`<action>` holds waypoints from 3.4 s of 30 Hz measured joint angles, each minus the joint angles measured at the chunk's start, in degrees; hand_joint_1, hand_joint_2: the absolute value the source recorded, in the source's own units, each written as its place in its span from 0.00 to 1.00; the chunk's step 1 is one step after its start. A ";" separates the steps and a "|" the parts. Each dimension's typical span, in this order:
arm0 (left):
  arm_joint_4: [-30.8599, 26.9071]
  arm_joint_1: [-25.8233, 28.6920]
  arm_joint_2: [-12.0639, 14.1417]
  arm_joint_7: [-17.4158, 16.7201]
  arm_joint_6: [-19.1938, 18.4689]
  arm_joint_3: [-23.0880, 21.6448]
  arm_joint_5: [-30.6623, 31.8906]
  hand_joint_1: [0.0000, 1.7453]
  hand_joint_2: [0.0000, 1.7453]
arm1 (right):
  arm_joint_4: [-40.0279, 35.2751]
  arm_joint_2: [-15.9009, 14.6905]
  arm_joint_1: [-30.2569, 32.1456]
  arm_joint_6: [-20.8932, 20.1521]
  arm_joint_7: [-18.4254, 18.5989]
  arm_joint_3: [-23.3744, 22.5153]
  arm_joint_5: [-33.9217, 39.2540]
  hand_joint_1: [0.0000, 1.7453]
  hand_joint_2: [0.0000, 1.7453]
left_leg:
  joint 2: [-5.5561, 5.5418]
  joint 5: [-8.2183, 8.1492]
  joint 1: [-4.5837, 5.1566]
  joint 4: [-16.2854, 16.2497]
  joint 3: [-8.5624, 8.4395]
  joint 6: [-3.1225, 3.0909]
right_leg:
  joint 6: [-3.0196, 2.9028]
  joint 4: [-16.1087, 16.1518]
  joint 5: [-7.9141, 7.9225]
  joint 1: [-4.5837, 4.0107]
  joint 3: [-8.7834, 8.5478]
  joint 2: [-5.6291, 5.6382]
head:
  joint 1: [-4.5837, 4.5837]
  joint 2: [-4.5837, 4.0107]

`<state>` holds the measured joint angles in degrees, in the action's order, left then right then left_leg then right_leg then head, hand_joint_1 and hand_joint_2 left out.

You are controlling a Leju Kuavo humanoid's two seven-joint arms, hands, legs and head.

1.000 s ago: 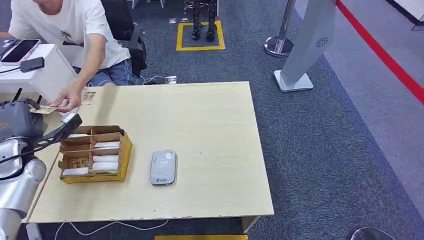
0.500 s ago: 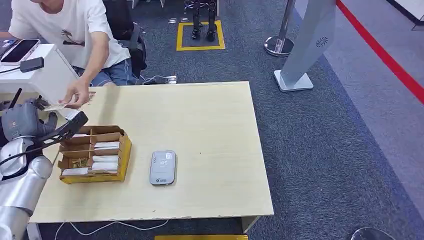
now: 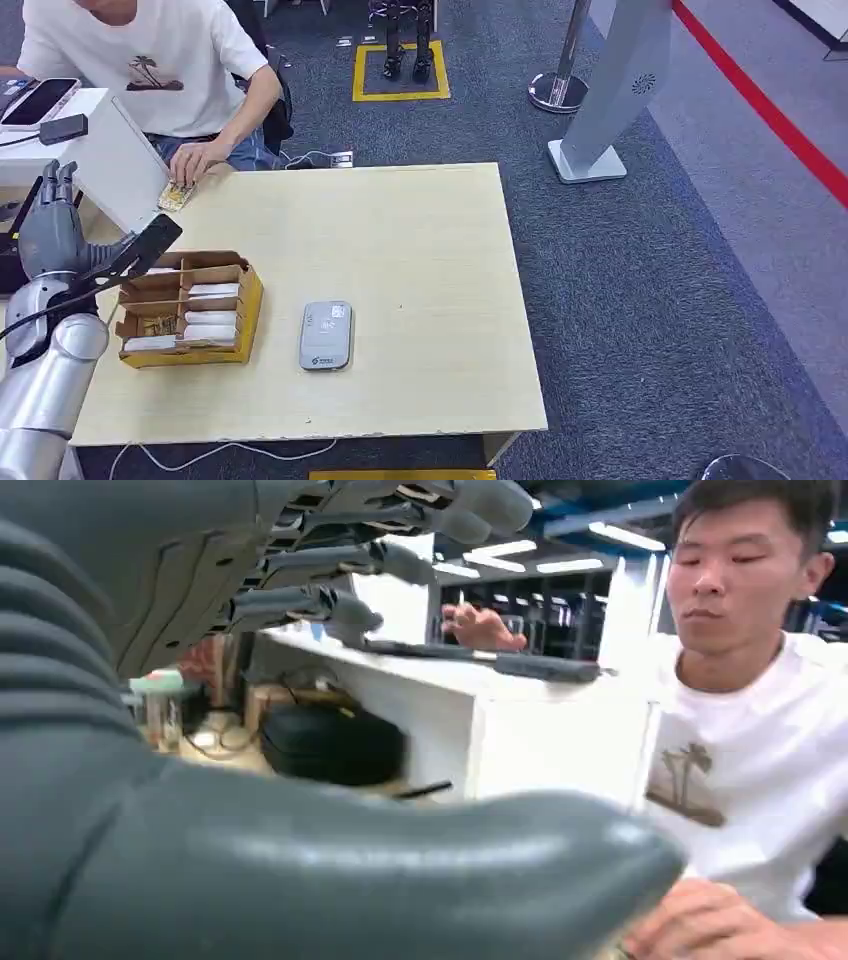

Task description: Pass the card to the sensor for recognition and then transmit it.

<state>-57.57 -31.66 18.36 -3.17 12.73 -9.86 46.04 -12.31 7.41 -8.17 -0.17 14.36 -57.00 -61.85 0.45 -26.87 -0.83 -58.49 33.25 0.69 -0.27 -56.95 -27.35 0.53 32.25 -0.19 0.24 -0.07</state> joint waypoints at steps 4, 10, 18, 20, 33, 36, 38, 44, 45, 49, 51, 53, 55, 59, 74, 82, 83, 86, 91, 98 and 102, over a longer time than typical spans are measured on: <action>-5.91 3.66 -0.15 0.79 -4.82 -0.11 -3.59 0.00 1.00 | 0.00 -0.02 0.67 0.02 -0.77 -0.09 0.94 0.00 0.00 | 0.02 -0.01 0.00 0.00 -0.01 0.00 | 0.00 0.01 0.00 0.00 0.01 0.02 | 0.00 -0.02; -14.04 8.71 0.53 0.68 -11.29 -2.82 -5.91 0.00 1.00 | 0.00 -0.02 1.84 0.07 -1.55 -0.61 1.97 0.00 0.00 | 0.02 -0.02 0.00 0.00 0.00 0.00 | 0.01 0.02 -0.01 0.00 0.01 0.01 | -0.02 0.00; -22.71 13.12 7.28 0.73 -20.14 -9.92 -11.74 0.00 1.00 | 0.00 -0.13 2.62 0.15 -1.66 -1.64 2.71 0.00 0.00 | 0.03 -0.02 -0.02 0.01 0.00 0.00 | 0.00 0.01 -0.01 -0.01 0.02 0.03 | 0.00 -0.02; -24.12 14.00 9.32 0.73 -21.19 -11.02 -12.47 0.00 1.00 | 0.00 -0.17 2.64 0.17 -1.66 -1.75 2.71 0.00 0.00 | 0.04 -0.02 -0.03 0.02 0.00 0.01 | 0.00 0.00 -0.01 -0.01 0.02 0.04 | 0.00 -0.02; -32.44 18.51 23.45 -0.93 -26.17 -14.93 -15.83 0.00 1.00 | 0.00 -0.26 2.82 0.28 -1.11 -2.05 2.56 0.00 0.00 | 0.07 -0.02 -0.03 0.02 0.01 0.01 | 0.00 0.00 -0.01 -0.01 0.03 0.08 | -0.02 0.00; -33.14 19.65 24.55 -1.24 -25.82 -15.21 -15.52 0.00 1.00 | 0.00 -0.26 2.81 0.37 -1.00 -2.05 2.51 0.00 0.00 | 0.07 -0.02 -0.03 0.02 0.01 0.01 | 0.00 0.01 -0.01 -0.01 0.03 0.07 | 0.00 -0.02; -33.49 20.31 25.14 -1.37 -25.71 -15.34 -15.31 0.00 1.00 | 0.00 -0.26 2.81 0.37 -1.00 -2.05 2.49 0.00 0.00 | 0.07 -0.02 -0.03 0.02 0.01 0.01 | 0.00 0.01 -0.01 -0.01 0.02 0.07 | 0.00 -0.02; -34.02 21.25 25.95 -1.61 -25.16 -15.39 -14.98 0.00 1.00 | 0.00 -0.26 2.79 0.35 -1.00 -2.05 2.43 0.00 0.00 | 0.07 -0.02 -0.03 0.03 0.01 0.01 | 0.00 0.00 -0.01 -0.01 0.01 0.07 | 0.00 -0.02; -34.02 21.25 25.95 -1.61 -25.16 -15.39 -14.98 0.00 1.00 | 0.00 -0.26 2.79 0.35 -1.00 -2.05 2.43 0.00 0.00 | 0.07 -0.02 -0.03 0.03 0.01 0.01 | 0.00 0.00 -0.01 -0.01 0.01 0.07 | 0.00 -0.02; -34.06 21.33 25.95 -1.61 -25.12 -15.39 -14.98 0.00 1.00 | 0.00 -0.26 2.79 0.35 -1.03 -2.05 2.40 0.00 0.00 | 0.07 -0.02 -0.03 0.03 0.01 0.01 | 0.00 0.00 -0.01 -0.01 0.01 0.07 | 0.00 0.00; -34.41 21.90 26.45 -1.70 -24.94 -15.39 -14.96 0.00 1.00 | 0.00 -0.26 2.80 0.35 -1.03 -2.05 2.29 0.00 0.00 | 0.09 -0.02 -0.04 0.03 0.01 0.01 | 0.00 0.00 -0.01 -0.01 0.01 0.08 | 0.00 0.00; -36.66 25.59 29.61 -2.20 -24.66 -14.63 -15.19 0.00 1.00 | 0.00 -0.26 2.82 0.50 -1.00 -2.05 1.73 0.00 0.00 | 0.08 -0.02 -0.04 0.03 0.02 0.01 | 0.00 0.00 -0.02 -0.02 0.03 0.08 | -0.02 -0.02; -38.19 29.88 31.19 -2.88 -24.72 -12.26 -15.26 0.00 1.00 | 0.00 -0.26 2.81 0.70 -1.00 -2.05 1.68 0.00 0.00 | 0.08 -0.02 -0.03 0.05 0.02 0.01 | -0.01 0.01 -0.03 -0.01 0.02 0.08 | -0.02 -0.02; -38.17 32.08 30.62 -3.06 -24.66 -10.82 -12.97 0.00 1.00 | 0.00 -0.26 2.78 0.68 -1.01 -2.05 1.51 0.00 0.00 | 0.06 -0.02 -0.04 0.05 0.02 0.01 | 0.00 0.01 -0.03 -0.01 0.01 0.06 | -0.02 -0.02; -36.25 32.17 26.20 -2.82 -23.26 -9.79 -9.11 0.00 1.00 | 0.00 -0.26 2.44 0.66 -0.98 -2.05 1.14 0.00 0.00 | 0.04 -0.02 -0.03 0.05 0.01 0.02 | 0.00 0.01 -0.02 -0.01 0.01 0.04 | 0.00 0.00; -32.35 30.00 21.44 -2.64 -21.80 -9.81 -6.56 0.00 1.00 | 0.00 -0.26 2.17 0.33 -0.87 -2.05 0.68 0.00 0.00 | 0.01 -0.01 -0.03 0.05 0.02 0.01 | 0.00 0.02 -0.02 -0.01 0.01 0.01 | -0.02 0.00; -32.00 29.77 20.94 -2.62 -21.80 -9.81 -6.56 0.00 1.00 | 0.00 -0.26 2.16 0.24 -0.85 -2.05 0.68 0.00 0.00 | 0.01 -0.01 -0.03 0.05 0.02 0.01 | 0.00 0.01 -0.02 -0.01 0.01 0.01 | 0.00 -0.02; -31.24 29.26 19.91 -2.62 -21.80 -9.81 -6.50 0.00 1.00 | 0.00 -0.26 2.16 0.07 -0.85 -2.05 0.68 0.00 0.00 | 0.02 -0.02 -0.03 0.05 0.01 0.02 | 0.00 0.01 -0.02 -0.01 0.01 0.02 | 0.00 0.00; -30.21 28.82 18.76 -2.55 -21.80 -9.81 -6.43 0.00 1.00 | 0.00 -0.26 2.15 0.07 -0.83 -2.05 0.66 0.00 0.00 | 0.02 -0.02 -0.03 0.05 0.02 0.02 | 0.00 0.01 -0.02 -0.01 0.02 0.02 | 0.00 -0.02; -28.75 27.93 17.14 -2.22 -21.80 -10.01 -6.19 0.00 1.00 | 0.00 -0.26 2.13 0.11 -0.81 -2.03 0.59 0.00 0.00 | 0.02 -0.02 -0.03 0.05 0.02 0.02 | 0.00 0.01 -0.02 -0.01 0.02 0.02 | -0.02 0.00; -28.46 27.61 16.77 -2.20 -21.80 -10.23 -6.15 0.00 1.00 | 0.00 -0.26 2.12 0.15 -0.81 -2.03 0.57 0.00 0.00 | 0.02 -0.02 -0.03 0.05 0.02 0.02 | 0.00 0.02 -0.02 -0.01 0.02 0.02 | -0.02 -0.02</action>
<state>-86.03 -4.05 35.13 -5.38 -9.07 -20.09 39.89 -12.31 7.15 -6.05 -0.02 13.55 -59.04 -61.29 0.47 -26.89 -0.86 -58.44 33.26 0.70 -0.26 -56.93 -27.36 0.52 32.27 -0.17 0.22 -0.09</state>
